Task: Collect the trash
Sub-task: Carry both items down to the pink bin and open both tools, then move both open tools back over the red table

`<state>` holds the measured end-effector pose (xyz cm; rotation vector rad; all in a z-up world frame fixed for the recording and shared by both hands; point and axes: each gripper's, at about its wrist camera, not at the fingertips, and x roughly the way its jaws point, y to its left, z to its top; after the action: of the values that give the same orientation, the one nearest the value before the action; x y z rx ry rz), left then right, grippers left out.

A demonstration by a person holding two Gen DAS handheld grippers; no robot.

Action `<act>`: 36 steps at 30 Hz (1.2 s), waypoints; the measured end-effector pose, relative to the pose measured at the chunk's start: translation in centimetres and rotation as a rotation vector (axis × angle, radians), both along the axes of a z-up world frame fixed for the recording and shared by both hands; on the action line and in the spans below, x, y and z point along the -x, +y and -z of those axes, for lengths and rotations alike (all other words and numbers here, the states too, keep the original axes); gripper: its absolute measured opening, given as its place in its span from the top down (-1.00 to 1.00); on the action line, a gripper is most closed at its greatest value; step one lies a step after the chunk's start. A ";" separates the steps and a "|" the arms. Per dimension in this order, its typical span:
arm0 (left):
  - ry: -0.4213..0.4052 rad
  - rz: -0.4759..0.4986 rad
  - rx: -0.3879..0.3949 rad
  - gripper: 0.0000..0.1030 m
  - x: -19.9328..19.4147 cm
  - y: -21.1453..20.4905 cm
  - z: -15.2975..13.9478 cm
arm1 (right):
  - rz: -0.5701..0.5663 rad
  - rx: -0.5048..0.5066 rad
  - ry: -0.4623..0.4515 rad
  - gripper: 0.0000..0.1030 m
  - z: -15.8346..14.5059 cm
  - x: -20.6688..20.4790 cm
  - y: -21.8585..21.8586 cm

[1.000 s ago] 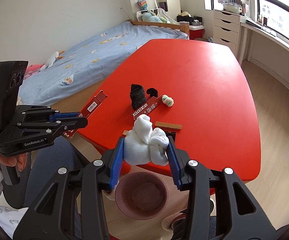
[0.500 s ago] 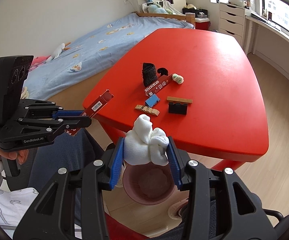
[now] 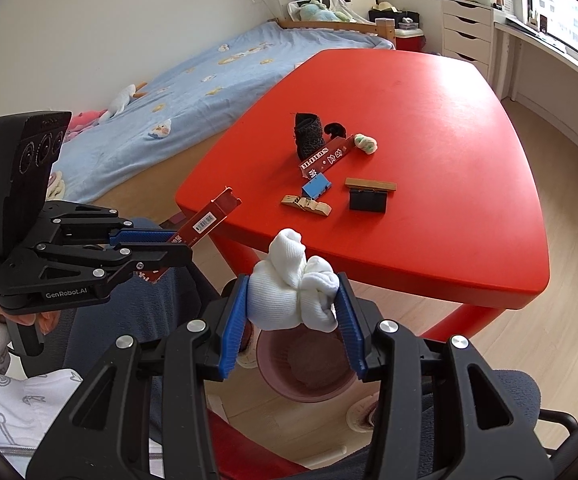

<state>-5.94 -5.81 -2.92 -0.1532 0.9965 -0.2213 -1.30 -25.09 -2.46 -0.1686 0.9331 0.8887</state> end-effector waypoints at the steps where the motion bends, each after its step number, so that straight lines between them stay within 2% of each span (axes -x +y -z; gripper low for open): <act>1: -0.001 0.001 0.002 0.70 0.0 0.1 0.0 | -0.003 -0.004 0.003 0.15 0.0 0.0 0.0; 2: -0.001 0.001 0.003 0.66 0.1 0.1 0.0 | -0.005 -0.002 0.003 0.12 0.0 0.0 0.0; 4: 0.002 -0.007 0.002 0.30 0.0 0.3 0.2 | -0.014 0.001 0.003 -0.24 0.0 0.1 0.0; 5: -0.002 -0.017 0.005 -0.27 0.0 0.5 0.2 | -0.008 -0.001 -0.001 -0.57 0.0 0.1 -0.1; 6: -0.013 -0.030 0.011 -0.76 0.1 0.7 0.2 | -0.003 -0.006 -0.005 -0.74 0.0 0.1 -0.2; 7: -0.030 -0.051 0.010 -0.84 0.2 0.9 0.0 | 0.006 -0.002 -0.009 -0.77 0.0 0.1 -0.3; 9: -0.025 -0.068 -0.009 -0.84 0.1 1.1 0.0 | 0.027 0.015 -0.012 -0.88 0.2 -0.2 -0.4; 14: -0.006 -0.100 -0.033 -0.85 -0.2 1.6 0.4 | 0.068 0.023 0.002 -0.93 0.6 -0.8 -0.8; 36: 0.003 -0.088 -0.023 -0.85 -0.6 1.7 0.6 | 0.115 0.057 0.020 -0.95 1.1 -1.8 -1.0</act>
<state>-5.36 -4.11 -3.52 -0.1764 0.9922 -0.1294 0.48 -26.07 -3.52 -0.1536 0.9772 0.7598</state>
